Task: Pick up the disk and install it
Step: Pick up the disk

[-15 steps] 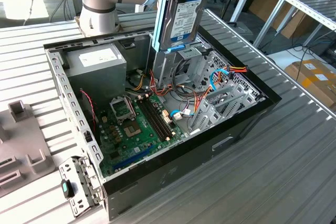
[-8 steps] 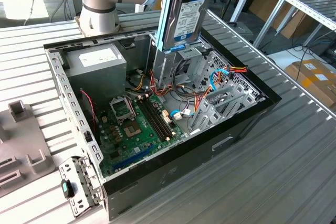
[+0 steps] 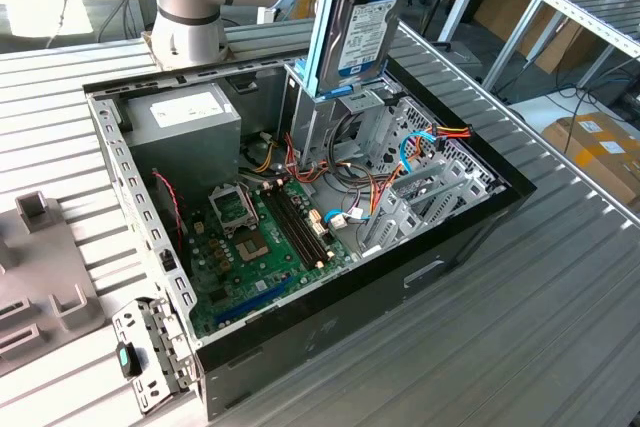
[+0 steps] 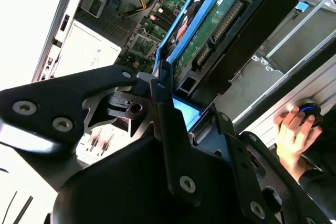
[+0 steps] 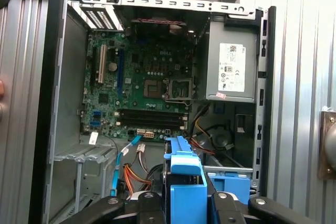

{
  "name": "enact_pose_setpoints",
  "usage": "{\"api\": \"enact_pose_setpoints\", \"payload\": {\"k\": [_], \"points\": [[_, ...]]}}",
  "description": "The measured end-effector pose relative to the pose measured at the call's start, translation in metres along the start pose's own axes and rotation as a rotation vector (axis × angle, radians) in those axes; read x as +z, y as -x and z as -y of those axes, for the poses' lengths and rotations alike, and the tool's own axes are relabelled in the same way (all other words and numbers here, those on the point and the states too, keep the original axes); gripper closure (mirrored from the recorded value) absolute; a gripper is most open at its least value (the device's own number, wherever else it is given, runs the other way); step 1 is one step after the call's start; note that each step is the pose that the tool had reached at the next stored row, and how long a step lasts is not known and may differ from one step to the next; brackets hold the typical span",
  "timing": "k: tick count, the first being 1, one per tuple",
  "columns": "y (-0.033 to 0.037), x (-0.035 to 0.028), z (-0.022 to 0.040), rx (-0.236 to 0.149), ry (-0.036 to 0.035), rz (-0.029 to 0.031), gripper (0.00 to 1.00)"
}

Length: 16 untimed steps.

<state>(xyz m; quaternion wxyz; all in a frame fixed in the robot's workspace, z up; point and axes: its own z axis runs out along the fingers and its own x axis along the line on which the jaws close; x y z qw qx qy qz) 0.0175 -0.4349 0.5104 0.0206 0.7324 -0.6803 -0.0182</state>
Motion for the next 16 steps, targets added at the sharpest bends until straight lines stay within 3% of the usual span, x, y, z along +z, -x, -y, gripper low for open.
{"api": "enact_pose_setpoints", "payload": {"k": [16], "points": [[-0.0019,-0.0012,0.0257,0.000,0.0000,0.0000,0.63]]}}
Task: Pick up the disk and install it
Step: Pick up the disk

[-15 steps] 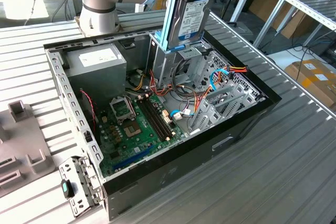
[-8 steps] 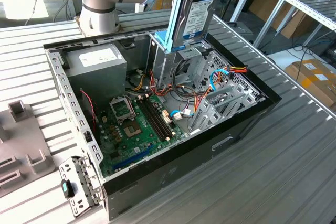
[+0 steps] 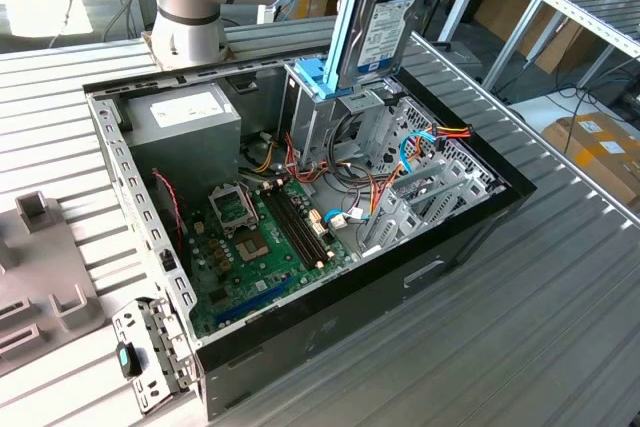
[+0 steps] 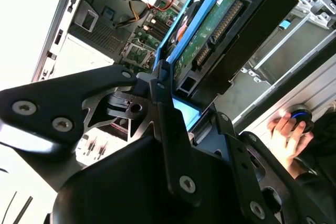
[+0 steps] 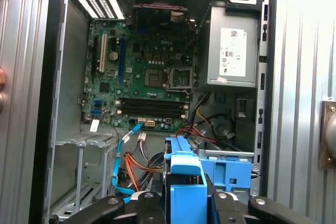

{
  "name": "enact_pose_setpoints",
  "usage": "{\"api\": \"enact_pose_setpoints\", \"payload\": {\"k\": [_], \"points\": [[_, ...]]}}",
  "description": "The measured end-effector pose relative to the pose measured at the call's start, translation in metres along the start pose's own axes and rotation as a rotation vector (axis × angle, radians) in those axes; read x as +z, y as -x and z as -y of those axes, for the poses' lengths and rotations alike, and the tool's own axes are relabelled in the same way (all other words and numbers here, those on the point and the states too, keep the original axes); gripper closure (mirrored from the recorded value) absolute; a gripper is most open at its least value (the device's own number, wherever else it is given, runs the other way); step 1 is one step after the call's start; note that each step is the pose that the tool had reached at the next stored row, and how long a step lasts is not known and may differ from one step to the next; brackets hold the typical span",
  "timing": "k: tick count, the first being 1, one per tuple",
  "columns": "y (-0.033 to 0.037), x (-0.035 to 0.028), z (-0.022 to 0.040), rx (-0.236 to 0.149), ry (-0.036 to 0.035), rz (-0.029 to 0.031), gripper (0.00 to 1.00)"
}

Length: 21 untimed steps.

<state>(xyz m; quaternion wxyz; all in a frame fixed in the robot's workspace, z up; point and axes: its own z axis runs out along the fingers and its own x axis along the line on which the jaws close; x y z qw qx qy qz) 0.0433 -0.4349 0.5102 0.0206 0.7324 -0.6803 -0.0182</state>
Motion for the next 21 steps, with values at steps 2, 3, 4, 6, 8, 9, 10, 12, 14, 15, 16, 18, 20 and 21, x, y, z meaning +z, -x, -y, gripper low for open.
{"api": "enact_pose_setpoints", "payload": {"k": [2,3,4,6,8,9,10,12,14,15,16,18,20,21], "points": [[-0.0002,-0.0001,0.0029,0.000,0.0000,0.0001,0.63],[-0.0003,-0.0002,0.0039,0.000,0.0000,0.0000,0.63],[-0.0004,-0.0002,0.0050,0.000,0.0000,0.0000,0.63],[-0.0006,-0.0003,0.0076,0.000,0.0000,0.0000,0.63],[-0.0008,-0.0005,0.0110,0.000,0.0000,0.0000,0.63],[-0.0009,-0.0006,0.0129,0.000,0.0000,0.0000,0.63],[-0.0012,-0.0007,0.0160,0.000,0.0000,0.0000,0.63],[-0.0015,-0.0009,0.0202,0.000,0.0000,0.0001,0.63],[-0.0017,-0.0011,0.0236,0.000,0.0000,0.0000,0.63],[-0.0018,-0.0011,0.0249,0.000,0.0000,0.0000,0.63],[-0.0020,-0.0012,0.0263,0.000,0.0000,0.0000,0.63],[-0.0021,-0.0013,0.0285,0.000,0.0000,0.0000,0.63],[-0.0024,-0.0015,0.0320,0.000,0.0000,0.0000,0.63],[-0.0025,-0.0015,0.0340,0.000,0.0000,0.0000,0.63]]}}
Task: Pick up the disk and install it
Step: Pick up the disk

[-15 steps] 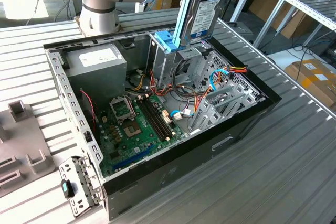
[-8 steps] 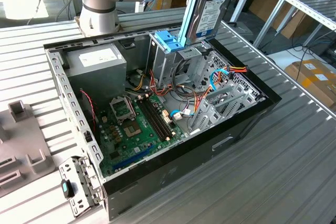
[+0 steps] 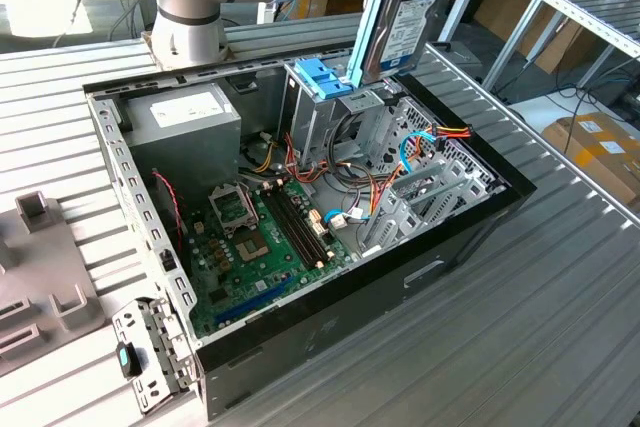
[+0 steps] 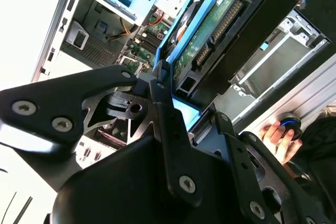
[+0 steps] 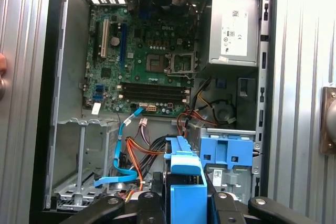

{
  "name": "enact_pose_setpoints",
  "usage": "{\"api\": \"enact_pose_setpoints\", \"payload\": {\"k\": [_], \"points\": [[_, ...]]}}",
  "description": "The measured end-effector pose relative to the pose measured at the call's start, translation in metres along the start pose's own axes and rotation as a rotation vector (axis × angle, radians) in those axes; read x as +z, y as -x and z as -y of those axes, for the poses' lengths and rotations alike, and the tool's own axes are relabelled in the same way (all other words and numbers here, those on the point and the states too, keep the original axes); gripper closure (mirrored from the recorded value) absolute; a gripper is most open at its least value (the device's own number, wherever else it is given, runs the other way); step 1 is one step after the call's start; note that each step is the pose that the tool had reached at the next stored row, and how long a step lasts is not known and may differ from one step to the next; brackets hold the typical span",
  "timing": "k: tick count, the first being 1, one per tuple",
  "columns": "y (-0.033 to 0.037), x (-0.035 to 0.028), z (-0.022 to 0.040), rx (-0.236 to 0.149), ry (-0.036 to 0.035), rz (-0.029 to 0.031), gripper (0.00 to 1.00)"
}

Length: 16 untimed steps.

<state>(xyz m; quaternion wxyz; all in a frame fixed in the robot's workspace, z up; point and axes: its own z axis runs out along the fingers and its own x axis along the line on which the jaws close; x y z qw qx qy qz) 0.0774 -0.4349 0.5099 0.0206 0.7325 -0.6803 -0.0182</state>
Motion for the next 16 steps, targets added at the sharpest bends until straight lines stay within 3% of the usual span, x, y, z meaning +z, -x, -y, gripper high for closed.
{"api": "enact_pose_setpoints", "payload": {"k": [16], "points": [[-0.0020,-0.0012,0.0271,0.000,0.0000,0.0001,0.63]]}}
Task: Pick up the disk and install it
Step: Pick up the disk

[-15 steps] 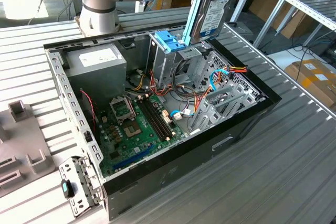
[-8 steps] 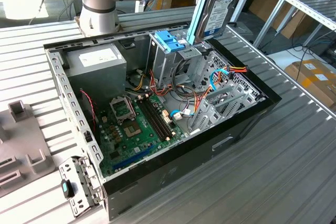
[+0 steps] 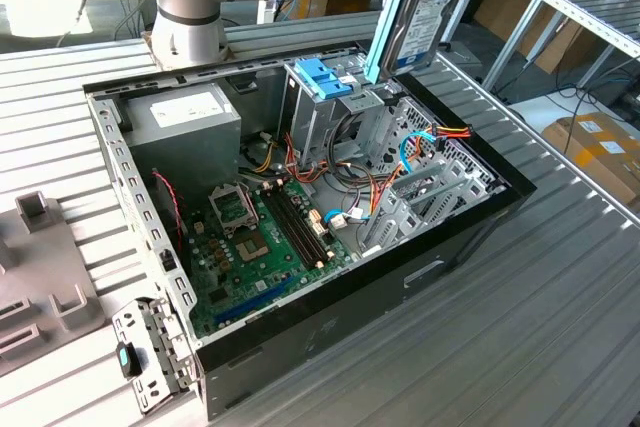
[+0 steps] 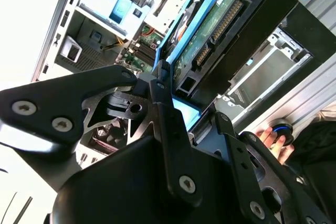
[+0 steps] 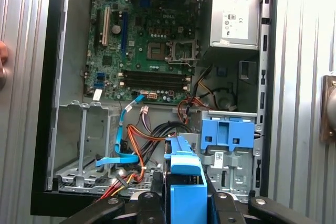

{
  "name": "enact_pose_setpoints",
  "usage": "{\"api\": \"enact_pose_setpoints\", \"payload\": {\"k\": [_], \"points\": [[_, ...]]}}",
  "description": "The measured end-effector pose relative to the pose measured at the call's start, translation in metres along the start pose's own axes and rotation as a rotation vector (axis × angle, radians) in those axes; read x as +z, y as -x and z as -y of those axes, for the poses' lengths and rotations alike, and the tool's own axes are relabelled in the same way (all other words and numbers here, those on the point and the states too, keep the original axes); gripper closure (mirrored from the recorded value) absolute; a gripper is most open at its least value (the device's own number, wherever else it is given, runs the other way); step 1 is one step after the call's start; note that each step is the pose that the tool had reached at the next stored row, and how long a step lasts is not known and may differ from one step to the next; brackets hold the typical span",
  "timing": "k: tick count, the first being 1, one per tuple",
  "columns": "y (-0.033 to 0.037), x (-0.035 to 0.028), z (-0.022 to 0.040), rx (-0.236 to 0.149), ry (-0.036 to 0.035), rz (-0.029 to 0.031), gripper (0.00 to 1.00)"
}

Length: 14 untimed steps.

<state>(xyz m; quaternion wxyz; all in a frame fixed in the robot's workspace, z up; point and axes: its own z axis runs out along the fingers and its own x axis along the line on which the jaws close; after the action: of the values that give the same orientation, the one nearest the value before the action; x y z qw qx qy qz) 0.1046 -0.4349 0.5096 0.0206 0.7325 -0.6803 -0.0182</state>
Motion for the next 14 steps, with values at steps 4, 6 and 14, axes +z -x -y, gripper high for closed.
{"api": "enact_pose_setpoints", "payload": {"k": [4,6,14], "points": [[-0.0004,-0.0003,0.0054,0.000,0.0000,0.0000,0.63],[-0.0008,-0.0005,0.0109,0.000,0.0000,0.0000,0.63],[-0.0011,-0.0008,0.0149,0.000,0.0000,0.0000,0.63]]}}
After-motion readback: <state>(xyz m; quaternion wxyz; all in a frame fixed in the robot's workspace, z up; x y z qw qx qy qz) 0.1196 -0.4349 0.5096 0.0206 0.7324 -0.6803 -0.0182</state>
